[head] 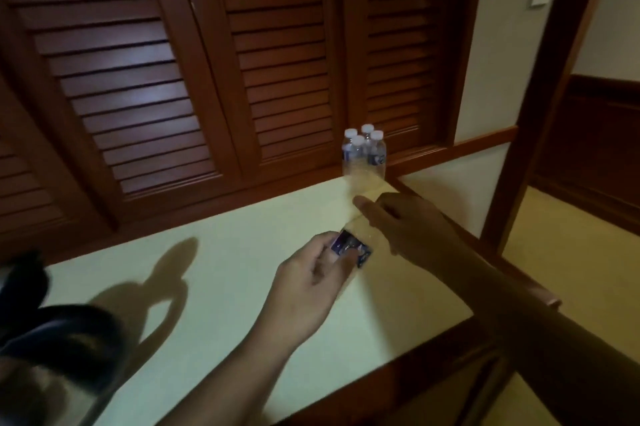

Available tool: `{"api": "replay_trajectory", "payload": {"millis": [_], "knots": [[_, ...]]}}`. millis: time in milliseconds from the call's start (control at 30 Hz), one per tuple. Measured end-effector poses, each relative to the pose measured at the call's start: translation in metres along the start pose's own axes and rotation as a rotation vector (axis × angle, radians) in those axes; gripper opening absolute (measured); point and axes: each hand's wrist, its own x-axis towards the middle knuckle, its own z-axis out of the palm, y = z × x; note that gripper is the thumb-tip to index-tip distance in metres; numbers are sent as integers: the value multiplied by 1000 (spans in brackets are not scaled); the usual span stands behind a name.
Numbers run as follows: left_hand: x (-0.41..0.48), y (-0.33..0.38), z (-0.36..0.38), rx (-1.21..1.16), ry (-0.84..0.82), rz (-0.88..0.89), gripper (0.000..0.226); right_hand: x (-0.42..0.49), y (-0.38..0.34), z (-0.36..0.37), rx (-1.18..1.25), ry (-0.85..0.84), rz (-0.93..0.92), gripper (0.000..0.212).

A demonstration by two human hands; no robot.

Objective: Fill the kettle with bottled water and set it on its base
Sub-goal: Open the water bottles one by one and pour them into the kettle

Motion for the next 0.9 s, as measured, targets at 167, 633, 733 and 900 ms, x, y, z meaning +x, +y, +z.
{"api": "replay_trajectory", "payload": {"millis": [167, 633, 733, 900], "knots": [[72, 5, 51, 177, -112, -3, 34, 53, 61, -22, 169, 97, 30, 64], [246, -49, 129, 266, 264, -33, 31, 161, 183, 2, 581, -129, 141, 25], [264, -48, 145, 256, 261, -69, 35, 168, 194, 9, 581, -115, 158, 24], [283, -49, 161, 216, 315, -159, 27, 177, 201, 10, 586, -48, 155, 21]]}}
